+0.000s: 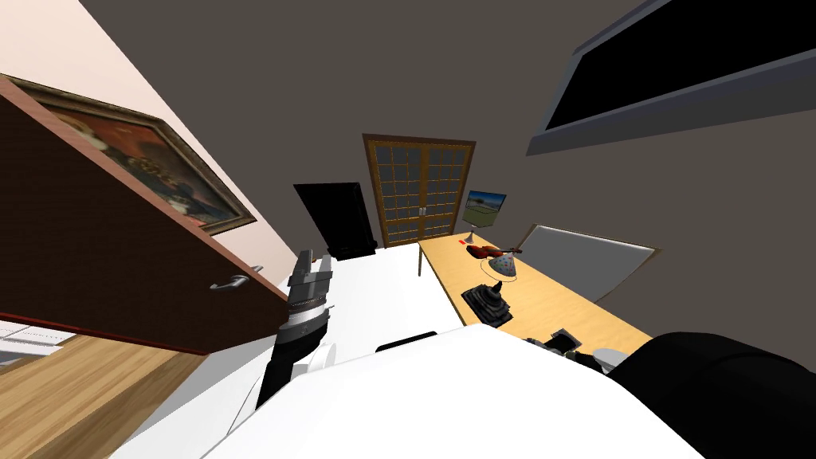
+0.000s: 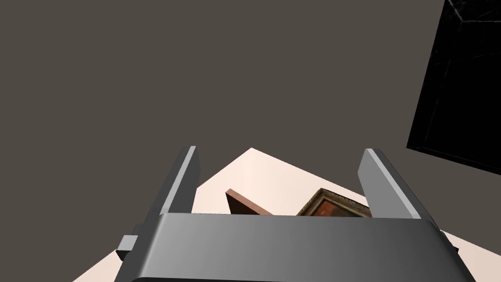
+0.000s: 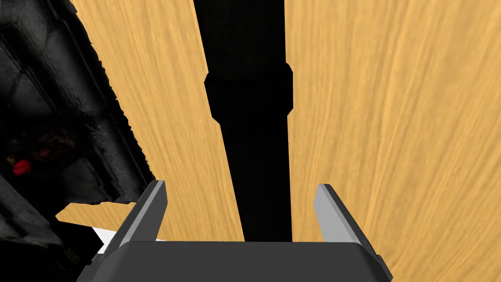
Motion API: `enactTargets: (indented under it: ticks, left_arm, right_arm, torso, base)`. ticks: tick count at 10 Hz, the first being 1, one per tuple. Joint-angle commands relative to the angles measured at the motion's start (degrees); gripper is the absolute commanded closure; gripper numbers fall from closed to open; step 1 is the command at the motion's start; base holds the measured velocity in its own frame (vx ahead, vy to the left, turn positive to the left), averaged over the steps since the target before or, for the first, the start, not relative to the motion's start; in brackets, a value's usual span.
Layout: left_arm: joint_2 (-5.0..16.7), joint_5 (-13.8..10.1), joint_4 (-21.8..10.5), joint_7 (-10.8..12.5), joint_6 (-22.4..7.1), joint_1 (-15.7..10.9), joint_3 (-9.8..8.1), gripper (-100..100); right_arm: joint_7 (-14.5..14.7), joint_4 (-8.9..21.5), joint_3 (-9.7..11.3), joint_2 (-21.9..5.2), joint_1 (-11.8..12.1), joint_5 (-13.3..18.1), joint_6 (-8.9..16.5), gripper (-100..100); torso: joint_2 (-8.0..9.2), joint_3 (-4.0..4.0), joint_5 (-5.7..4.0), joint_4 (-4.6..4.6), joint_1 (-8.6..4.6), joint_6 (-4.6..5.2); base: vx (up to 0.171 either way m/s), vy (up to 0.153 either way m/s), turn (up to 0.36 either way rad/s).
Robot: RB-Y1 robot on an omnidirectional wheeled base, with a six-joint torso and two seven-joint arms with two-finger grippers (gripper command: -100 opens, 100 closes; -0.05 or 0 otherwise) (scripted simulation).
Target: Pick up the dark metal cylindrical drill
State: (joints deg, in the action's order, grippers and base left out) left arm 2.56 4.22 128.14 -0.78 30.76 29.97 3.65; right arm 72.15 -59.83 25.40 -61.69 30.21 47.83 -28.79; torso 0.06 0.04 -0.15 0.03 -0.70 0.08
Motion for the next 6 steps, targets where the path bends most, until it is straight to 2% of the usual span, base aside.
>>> enactTargets:
  ticks: [1,3,4,5,6]
  left_arm:
    - [0.0,0.0,0.0,0.0,0.0,0.0,0.0,0]
    - [0.0,0.0,0.0,0.0,0.0,0.0,0.0,0]
    - [0.0,0.0,0.0,0.0,0.0,0.0,0.01,0]
    - [0.0,0.0,0.0,0.0,0.0,0.0,0.01,0]
    - [0.0,0.0,0.0,0.0,0.0,0.0,0.01,0]
  right_arm:
    - [0.9,1.6,0.5,-0.7,-1.4,0.2,0.2,-100]
    - [1.2,2.2,0.8,-1.2,-2.0,0.3,0.5,-100]
    - [1.0,1.5,0.6,-1.3,-1.4,0.2,0.6,-100]
    - [1.1,1.7,0.6,-1.3,-1.4,0.2,0.6,0]
    - [-0.1,0.1,2.0,-1.1,-1.1,-0.1,3.0,-100]
  torso:
    - [0.0,0.0,0.0,0.0,0.0,0.0]
    - [0.06,0.03,0.02,0.01,0.15,0.02]
    - [0.11,0.06,0.05,0.02,0.31,0.03]
    - [0.06,0.04,0.09,0.02,0.5,0.02]
    - [0.0,0.0,0.12,0.0,0.62,0.02]
  base:
    - [-0.023,-0.165,0.018]
    - [-0.039,-0.101,-0.005]
    - [-0.022,-0.031,0.0]
    - [-0.003,-0.008,0.001]
    - [-0.026,-0.035,0.114]
